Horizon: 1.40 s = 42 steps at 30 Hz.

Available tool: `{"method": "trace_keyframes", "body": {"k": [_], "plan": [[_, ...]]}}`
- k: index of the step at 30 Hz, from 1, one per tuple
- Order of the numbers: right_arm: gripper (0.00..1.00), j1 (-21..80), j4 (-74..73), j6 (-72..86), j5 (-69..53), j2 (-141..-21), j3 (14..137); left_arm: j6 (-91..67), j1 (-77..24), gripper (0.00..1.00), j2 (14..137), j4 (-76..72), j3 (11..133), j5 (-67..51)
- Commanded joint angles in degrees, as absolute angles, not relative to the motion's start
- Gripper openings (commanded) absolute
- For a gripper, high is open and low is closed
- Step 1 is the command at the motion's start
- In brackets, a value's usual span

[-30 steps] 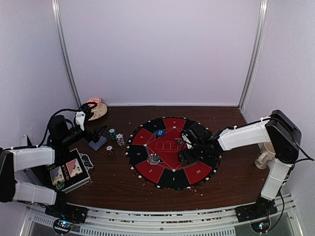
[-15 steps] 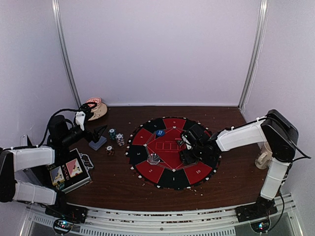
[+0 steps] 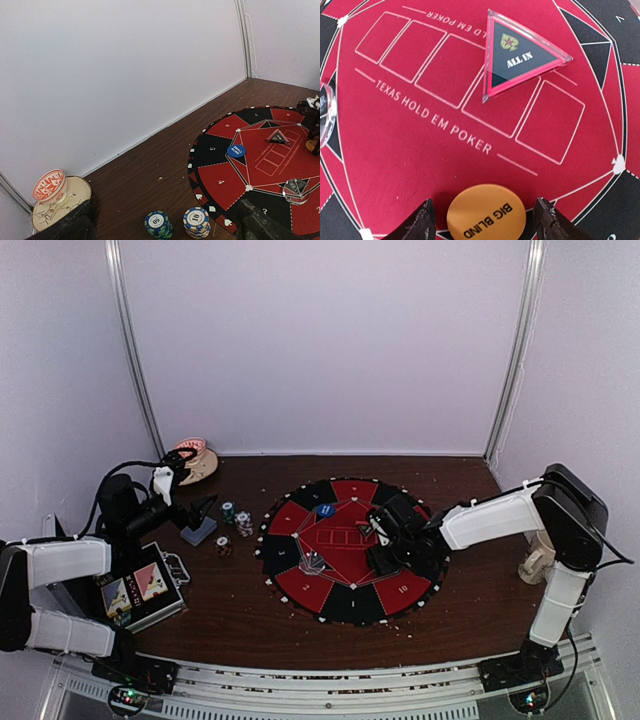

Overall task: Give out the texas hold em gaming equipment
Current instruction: Move the big blind button to position 7.

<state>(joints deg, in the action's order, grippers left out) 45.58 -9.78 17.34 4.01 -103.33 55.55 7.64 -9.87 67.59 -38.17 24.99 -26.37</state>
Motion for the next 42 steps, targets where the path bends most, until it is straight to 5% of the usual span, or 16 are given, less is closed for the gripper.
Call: {"method": "trace_keyframes", "body": {"k": [1, 16, 30, 42], "plan": [[0.68, 46.1, -12.4, 17.6, 3.4, -101.1, 53.0, 8.3, -10.3, 0.98, 67.5, -41.9, 24.8, -26.2], [0.49, 46.1, -11.9, 17.8, 6.9, -102.9, 53.6, 8.3, -10.3, 0.98, 67.8, -41.9, 24.8, -26.1], [0.49, 41.2, -12.5, 19.8, 11.0, -96.5, 55.2, 8.1, -10.2, 0.98, 67.6, -41.9, 24.7, -26.4], [0.51, 34.8, -17.3, 19.5, 14.3, -104.6, 73.0, 8.2, -10.2, 0.98, 67.0, -41.8, 24.6, -26.3]]}}
